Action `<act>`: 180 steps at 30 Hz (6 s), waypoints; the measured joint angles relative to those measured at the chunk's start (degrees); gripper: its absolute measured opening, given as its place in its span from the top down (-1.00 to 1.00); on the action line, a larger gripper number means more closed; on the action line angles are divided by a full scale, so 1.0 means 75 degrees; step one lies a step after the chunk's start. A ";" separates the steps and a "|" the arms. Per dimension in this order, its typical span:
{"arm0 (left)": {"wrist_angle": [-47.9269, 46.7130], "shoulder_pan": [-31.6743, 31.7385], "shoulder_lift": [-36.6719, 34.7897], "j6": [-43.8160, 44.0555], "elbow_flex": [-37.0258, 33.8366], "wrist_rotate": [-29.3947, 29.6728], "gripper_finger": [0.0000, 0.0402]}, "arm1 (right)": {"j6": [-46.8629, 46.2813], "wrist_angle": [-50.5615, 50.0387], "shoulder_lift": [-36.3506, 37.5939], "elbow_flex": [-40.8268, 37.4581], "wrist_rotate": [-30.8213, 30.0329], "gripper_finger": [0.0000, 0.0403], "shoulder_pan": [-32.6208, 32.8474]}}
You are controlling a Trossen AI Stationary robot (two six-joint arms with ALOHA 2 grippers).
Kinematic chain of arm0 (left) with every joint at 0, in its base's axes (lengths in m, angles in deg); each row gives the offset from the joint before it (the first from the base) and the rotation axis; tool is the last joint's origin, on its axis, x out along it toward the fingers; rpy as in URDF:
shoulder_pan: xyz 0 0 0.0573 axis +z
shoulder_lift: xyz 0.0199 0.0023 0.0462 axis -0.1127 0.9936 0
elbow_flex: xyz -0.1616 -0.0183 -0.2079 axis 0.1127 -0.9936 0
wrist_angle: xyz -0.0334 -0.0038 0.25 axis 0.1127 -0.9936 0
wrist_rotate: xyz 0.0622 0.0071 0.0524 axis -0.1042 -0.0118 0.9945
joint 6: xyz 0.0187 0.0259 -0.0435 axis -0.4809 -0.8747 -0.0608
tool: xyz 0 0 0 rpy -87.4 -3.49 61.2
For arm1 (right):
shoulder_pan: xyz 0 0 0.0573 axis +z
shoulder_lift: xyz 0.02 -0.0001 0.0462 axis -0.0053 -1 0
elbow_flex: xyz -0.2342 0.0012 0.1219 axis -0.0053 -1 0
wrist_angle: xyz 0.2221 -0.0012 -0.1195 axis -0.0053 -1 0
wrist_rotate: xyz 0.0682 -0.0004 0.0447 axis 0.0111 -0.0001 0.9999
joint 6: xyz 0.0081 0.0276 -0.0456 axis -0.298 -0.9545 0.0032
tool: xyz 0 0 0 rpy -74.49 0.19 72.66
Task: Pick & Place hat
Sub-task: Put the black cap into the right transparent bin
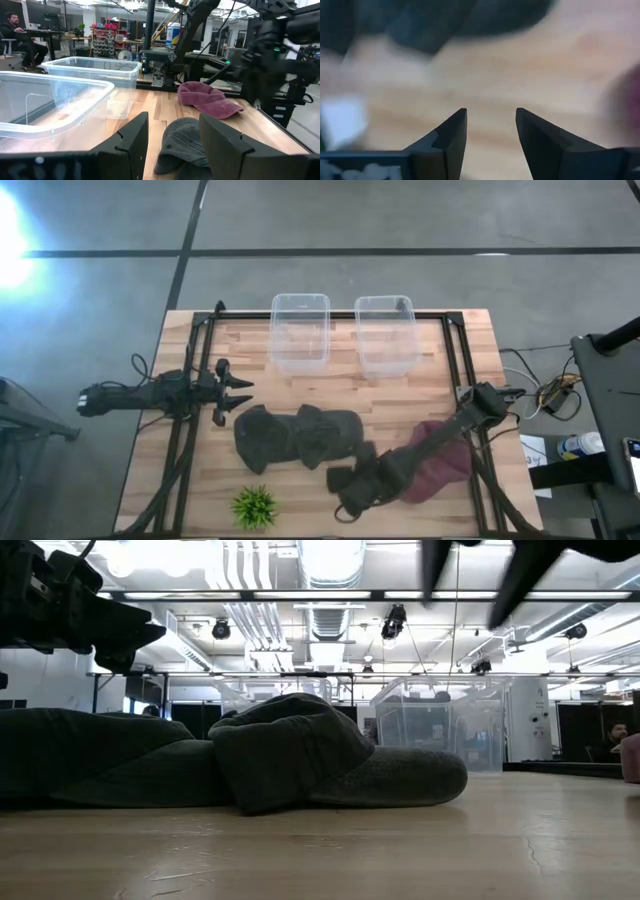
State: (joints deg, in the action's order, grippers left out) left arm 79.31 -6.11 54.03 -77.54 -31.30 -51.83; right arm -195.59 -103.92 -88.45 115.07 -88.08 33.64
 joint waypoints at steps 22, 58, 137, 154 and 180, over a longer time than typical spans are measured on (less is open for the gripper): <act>0.0347 0.0000 0.0035 0.7197 -0.0003 -0.0049 0.16 | 0.0316 0.5597 0.3716 -0.7454 -0.1413 0.18 -0.1157; 0.0443 -0.0003 0.0144 0.6963 -0.0003 0.0478 0.16 | 0.5339 1.2243 0.1377 -0.7592 0.1223 0.31 -0.2953; -0.0915 -0.0226 0.1996 0.6302 0.1623 -0.1600 0.18 | 0.7095 -0.1184 0.4754 -0.1865 -0.4010 0.27 -0.4117; -0.6807 -0.1577 0.3112 0.5336 0.4088 -0.2999 0.41 | 0.8959 0.1449 0.4263 -0.1561 -0.2701 -0.02 -0.1822; -0.3643 -0.3727 0.5900 0.8167 0.2377 -0.1902 0.58 | 0.5438 0.6705 -0.0954 -0.1592 0.1003 -0.02 -0.2509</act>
State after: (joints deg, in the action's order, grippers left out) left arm 51.99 -34.07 98.28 -16.29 -13.47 -66.10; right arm -154.80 -53.64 -95.60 103.13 -80.55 14.83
